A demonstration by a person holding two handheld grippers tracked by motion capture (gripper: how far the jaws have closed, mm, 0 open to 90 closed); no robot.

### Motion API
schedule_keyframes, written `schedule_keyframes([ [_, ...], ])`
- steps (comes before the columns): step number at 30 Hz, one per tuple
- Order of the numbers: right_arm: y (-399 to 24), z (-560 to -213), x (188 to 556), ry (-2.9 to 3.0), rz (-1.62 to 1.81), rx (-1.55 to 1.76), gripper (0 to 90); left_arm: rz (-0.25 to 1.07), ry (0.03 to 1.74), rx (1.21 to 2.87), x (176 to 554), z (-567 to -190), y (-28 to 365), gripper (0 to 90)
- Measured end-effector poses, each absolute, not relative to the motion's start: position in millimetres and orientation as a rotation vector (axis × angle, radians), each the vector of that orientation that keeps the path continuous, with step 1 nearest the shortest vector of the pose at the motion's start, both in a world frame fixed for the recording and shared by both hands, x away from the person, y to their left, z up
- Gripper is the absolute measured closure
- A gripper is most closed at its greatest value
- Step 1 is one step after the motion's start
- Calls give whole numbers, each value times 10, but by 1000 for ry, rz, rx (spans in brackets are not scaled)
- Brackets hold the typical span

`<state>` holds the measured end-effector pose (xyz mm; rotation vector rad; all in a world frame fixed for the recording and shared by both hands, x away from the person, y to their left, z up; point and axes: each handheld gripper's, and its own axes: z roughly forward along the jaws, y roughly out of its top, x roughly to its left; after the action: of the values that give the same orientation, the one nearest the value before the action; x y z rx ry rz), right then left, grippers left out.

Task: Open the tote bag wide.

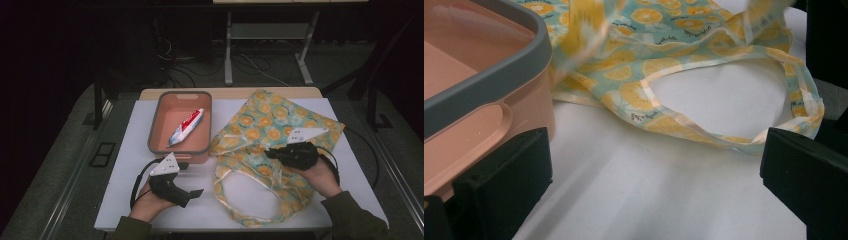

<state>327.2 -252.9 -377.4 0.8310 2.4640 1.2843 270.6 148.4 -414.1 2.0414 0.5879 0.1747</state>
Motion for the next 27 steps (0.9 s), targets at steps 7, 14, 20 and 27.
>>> schedule_keyframes([
  [7,-2868,-4048,3707,2413,1173,1067,881,174,588,2044,2709,-4147,1484,0],
  [14,-3045,-4328,3926,2384,1078,1219,880,175,589,2053,2710,-4157,1486,0],
  [20,-3122,-4489,3958,2401,1007,1294,703,177,587,2053,2706,-4154,1483,0],
  [27,-3149,-4099,3822,2313,1156,1250,453,177,587,2051,2704,-4151,1487,0],
])
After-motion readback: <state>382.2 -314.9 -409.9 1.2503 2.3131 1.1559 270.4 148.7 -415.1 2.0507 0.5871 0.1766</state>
